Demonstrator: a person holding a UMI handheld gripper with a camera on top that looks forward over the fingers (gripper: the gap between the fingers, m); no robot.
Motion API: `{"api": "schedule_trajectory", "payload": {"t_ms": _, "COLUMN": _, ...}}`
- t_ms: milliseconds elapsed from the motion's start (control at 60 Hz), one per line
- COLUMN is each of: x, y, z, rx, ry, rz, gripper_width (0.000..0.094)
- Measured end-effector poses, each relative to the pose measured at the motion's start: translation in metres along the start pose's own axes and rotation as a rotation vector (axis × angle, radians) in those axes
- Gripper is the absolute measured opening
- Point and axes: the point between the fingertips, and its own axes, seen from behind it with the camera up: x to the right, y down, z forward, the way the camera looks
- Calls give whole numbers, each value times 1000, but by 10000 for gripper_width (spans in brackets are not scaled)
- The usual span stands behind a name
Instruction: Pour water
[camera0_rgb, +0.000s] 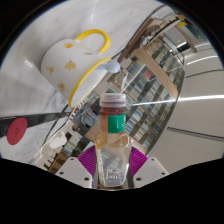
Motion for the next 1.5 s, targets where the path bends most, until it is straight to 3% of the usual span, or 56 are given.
{"api": "schedule_trajectory", "payload": {"t_ms": 150, "x": -3, "y": -15, "z": -2, "rx": 41, "ry": -8, "rz": -49, "gripper_width": 405}}
{"api": "schedule_trajectory", "payload": {"t_ms": 300, "x": 19, "y": 0, "z": -5, "rx": 24, "ry": 28, "rz": 83, "gripper_width": 405}}
{"api": "schedule_trajectory", "payload": {"t_ms": 433, "x": 57, "y": 44, "z": -13, "rx": -51, "ry": 64, "rz": 535, "gripper_width": 403}}
{"api": "schedule_trajectory", "payload": {"t_ms": 550, "x": 75, "y": 82, "z": -21, "rx": -123, "ry": 36, "rz": 1127, "gripper_width": 406}}
{"api": "schedule_trajectory", "payload": {"t_ms": 667, "x": 49, "y": 97, "z": -22, "rx": -155, "ry": -48, "rz": 1628, "gripper_width": 404}}
{"api": "schedule_trajectory", "payload": {"t_ms": 767, "x": 14, "y": 67, "z": -26, "rx": -205, "ry": -157, "rz": 1956, "gripper_width": 404}}
{"api": "schedule_trajectory", "payload": {"t_ms": 833, "x": -30, "y": 83, "z": -41, "rx": -247, "ry": -226, "rz": 2079, "gripper_width": 405}}
{"api": "schedule_trajectory", "payload": {"t_ms": 900, "x": -60, "y": 42, "z": -35, "rx": -306, "ry": -277, "rz": 2152, "gripper_width": 406}}
{"api": "schedule_trajectory", "payload": {"t_ms": 983, "x": -107, "y": 47, "z": -46, "rx": -338, "ry": -349, "rz": 2218, "gripper_width": 405}}
{"api": "schedule_trajectory", "payload": {"t_ms": 1183, "x": -166, "y": -1, "z": -60, "rx": -402, "ry": -461, "rz": 2228, "gripper_width": 414}}
{"api": "schedule_trajectory", "payload": {"t_ms": 1250, "x": -165, "y": -7, "z": -64, "rx": -379, "ry": -416, "rz": 2200, "gripper_width": 416}}
{"api": "schedule_trajectory", "payload": {"t_ms": 1317, "x": -164, "y": -4, "z": -63, "rx": -372, "ry": -386, "rz": 2200, "gripper_width": 475}}
{"api": "schedule_trajectory", "payload": {"t_ms": 1400, "x": -170, "y": -7, "z": -62, "rx": -413, "ry": -429, "rz": 2206, "gripper_width": 570}}
{"api": "schedule_trajectory", "payload": {"t_ms": 1450, "x": -173, "y": -5, "z": -72, "rx": -452, "ry": -475, "rz": 2199, "gripper_width": 690}}
{"api": "schedule_trajectory", "payload": {"t_ms": 1500, "x": -165, "y": 1, "z": -79, "rx": -466, "ry": -473, "rz": 2190, "gripper_width": 877}}
